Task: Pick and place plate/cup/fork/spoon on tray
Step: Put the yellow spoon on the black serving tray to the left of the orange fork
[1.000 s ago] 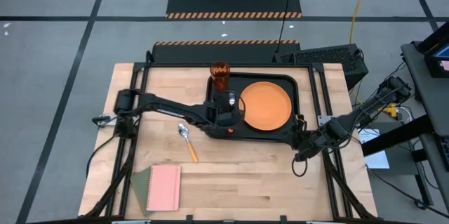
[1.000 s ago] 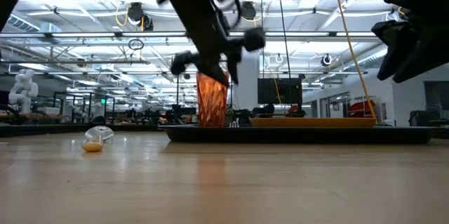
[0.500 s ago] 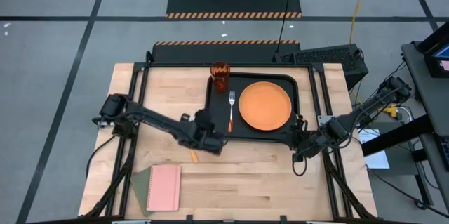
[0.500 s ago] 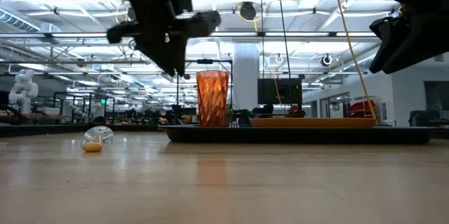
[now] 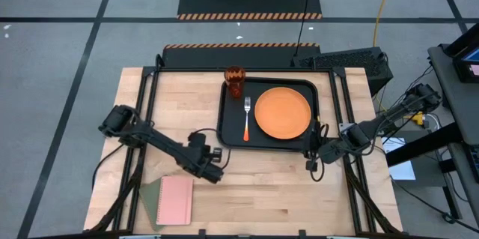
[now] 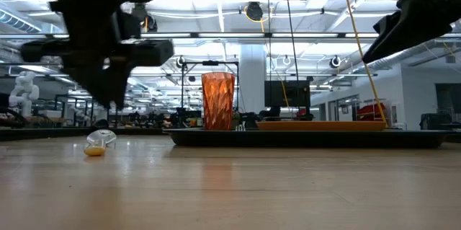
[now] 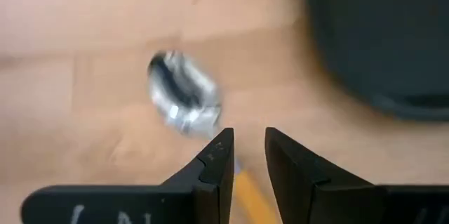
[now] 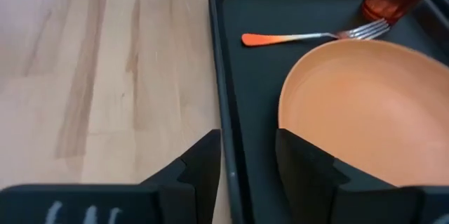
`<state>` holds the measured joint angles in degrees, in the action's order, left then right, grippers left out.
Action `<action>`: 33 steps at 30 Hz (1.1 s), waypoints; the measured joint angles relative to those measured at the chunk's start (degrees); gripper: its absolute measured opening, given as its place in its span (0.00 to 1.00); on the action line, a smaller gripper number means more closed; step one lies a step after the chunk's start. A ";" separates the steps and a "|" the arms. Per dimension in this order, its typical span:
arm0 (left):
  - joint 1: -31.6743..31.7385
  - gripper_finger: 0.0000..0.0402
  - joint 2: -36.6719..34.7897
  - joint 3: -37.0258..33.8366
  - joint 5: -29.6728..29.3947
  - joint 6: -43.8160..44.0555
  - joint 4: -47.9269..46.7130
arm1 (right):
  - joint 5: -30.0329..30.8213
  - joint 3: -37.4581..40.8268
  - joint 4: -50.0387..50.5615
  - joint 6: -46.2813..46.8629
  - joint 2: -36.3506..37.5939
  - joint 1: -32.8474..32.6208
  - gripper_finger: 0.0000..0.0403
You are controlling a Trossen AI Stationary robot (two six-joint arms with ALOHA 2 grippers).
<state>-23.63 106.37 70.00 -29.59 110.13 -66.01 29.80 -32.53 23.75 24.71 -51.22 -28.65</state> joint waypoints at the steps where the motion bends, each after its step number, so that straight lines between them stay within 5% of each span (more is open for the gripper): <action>1: -0.49 0.21 0.00 -0.48 1.58 1.06 0.00 | 0.02 0.00 0.00 1.46 0.00 -0.23 0.32; 6: -2.92 0.25 0.00 -1.86 4.58 5.01 0.22 | 0.35 0.00 -2.08 5.02 -0.50 -1.74 0.32; 15: -2.61 0.62 0.73 -1.97 4.24 8.91 -0.11 | 0.72 0.00 -11.24 6.28 -4.35 -3.53 0.32; 19: -1.64 0.70 2.53 -1.97 4.14 7.90 1.68 | 1.68 0.00 -12.46 7.88 -5.98 -3.84 0.32; 33: 0.64 0.53 7.63 -1.99 4.74 8.58 4.22 | 1.64 0.00 -12.63 7.59 -7.23 -4.48 0.32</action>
<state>-22.99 113.99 68.01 -24.85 118.72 -61.79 31.44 -32.53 11.12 32.30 -58.46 -33.12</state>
